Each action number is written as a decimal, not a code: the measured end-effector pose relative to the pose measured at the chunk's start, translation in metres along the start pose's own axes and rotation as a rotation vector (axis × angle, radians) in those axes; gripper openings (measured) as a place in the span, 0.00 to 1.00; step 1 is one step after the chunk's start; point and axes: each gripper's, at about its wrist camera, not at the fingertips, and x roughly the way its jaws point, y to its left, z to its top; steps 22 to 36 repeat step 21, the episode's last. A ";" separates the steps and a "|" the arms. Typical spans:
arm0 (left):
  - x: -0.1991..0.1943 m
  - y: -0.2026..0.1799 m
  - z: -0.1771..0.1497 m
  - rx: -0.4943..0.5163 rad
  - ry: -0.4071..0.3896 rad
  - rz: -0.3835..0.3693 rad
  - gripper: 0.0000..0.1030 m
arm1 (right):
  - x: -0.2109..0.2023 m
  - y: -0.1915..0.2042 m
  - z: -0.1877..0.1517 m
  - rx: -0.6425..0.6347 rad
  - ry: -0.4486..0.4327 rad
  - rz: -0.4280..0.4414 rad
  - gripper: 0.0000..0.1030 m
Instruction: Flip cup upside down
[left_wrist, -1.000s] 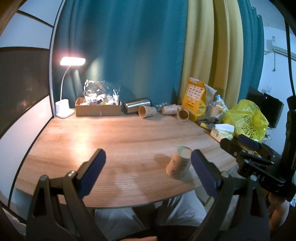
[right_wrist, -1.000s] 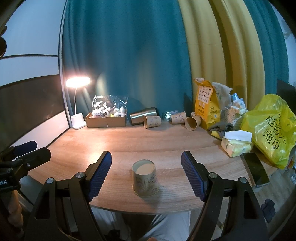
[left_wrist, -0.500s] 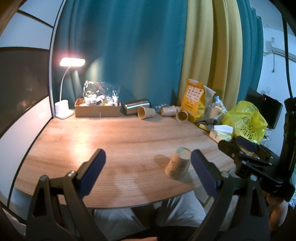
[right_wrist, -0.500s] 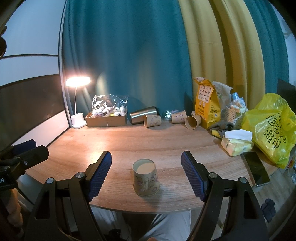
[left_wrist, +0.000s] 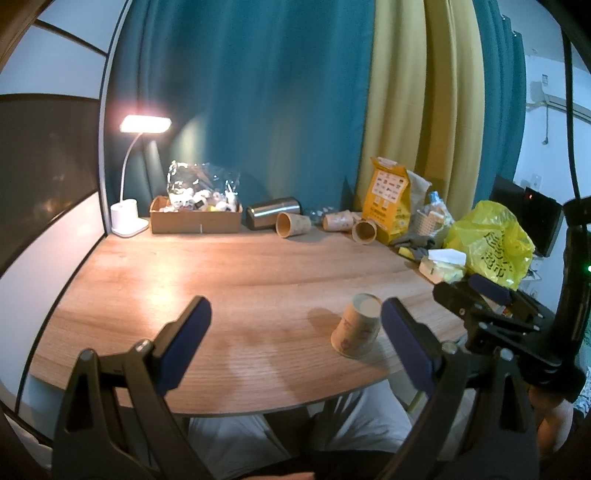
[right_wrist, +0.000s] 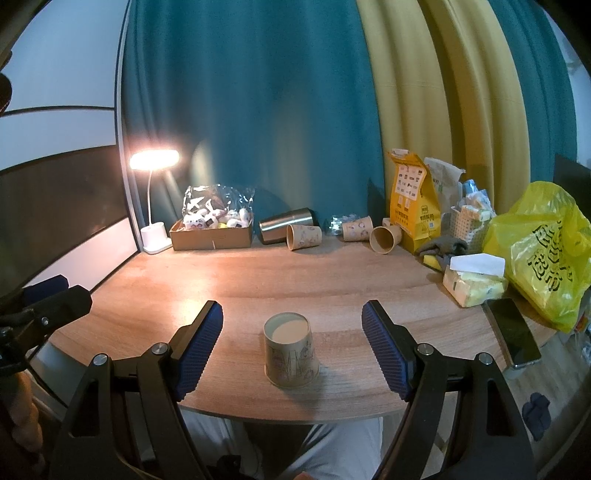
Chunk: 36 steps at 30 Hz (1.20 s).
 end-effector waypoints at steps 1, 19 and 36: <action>0.001 0.000 0.000 0.000 0.000 -0.001 0.92 | 0.000 0.000 0.000 0.001 -0.001 0.002 0.78; 0.009 0.001 -0.003 -0.006 0.018 0.013 0.92 | 0.013 -0.001 -0.002 0.003 0.033 0.015 0.78; 0.013 0.002 -0.003 -0.013 0.028 0.015 0.92 | 0.017 -0.001 -0.003 0.003 0.041 0.018 0.78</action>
